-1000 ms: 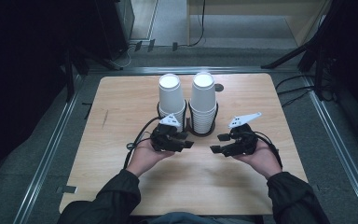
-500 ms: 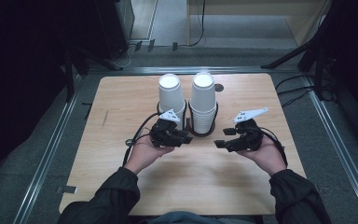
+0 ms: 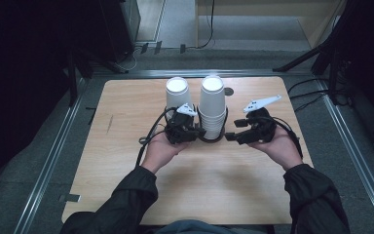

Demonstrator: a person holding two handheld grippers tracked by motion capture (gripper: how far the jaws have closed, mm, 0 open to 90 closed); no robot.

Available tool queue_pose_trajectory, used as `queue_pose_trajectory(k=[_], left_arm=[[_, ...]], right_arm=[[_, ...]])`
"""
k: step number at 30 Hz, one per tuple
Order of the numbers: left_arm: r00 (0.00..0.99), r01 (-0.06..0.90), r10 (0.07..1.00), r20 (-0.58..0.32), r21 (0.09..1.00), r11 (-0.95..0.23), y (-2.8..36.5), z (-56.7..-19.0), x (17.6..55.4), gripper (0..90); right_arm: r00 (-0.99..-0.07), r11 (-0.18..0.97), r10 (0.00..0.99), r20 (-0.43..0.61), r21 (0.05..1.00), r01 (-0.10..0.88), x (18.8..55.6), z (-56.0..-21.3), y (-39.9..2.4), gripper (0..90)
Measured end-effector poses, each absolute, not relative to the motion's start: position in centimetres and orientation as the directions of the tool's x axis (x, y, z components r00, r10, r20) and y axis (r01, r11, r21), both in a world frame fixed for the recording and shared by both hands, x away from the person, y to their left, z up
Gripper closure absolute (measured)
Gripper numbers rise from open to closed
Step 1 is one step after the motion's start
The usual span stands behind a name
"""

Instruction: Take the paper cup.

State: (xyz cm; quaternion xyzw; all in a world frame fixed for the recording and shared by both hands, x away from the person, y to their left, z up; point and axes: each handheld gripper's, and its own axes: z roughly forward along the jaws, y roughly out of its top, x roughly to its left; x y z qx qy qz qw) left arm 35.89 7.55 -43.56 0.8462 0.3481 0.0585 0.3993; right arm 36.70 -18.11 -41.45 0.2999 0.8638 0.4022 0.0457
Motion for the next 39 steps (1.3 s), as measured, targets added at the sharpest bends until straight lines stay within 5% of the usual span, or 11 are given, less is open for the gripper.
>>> queue_pose_trajectory(k=[39], left_arm=[[0.672,0.58,0.725,-0.15,0.716,-0.389,5.6,-43.2,37.7,89.9]], right_arm=[[-0.817,0.497,0.559,0.141,0.732,0.466,42.9,-34.8,-14.5,19.2]])
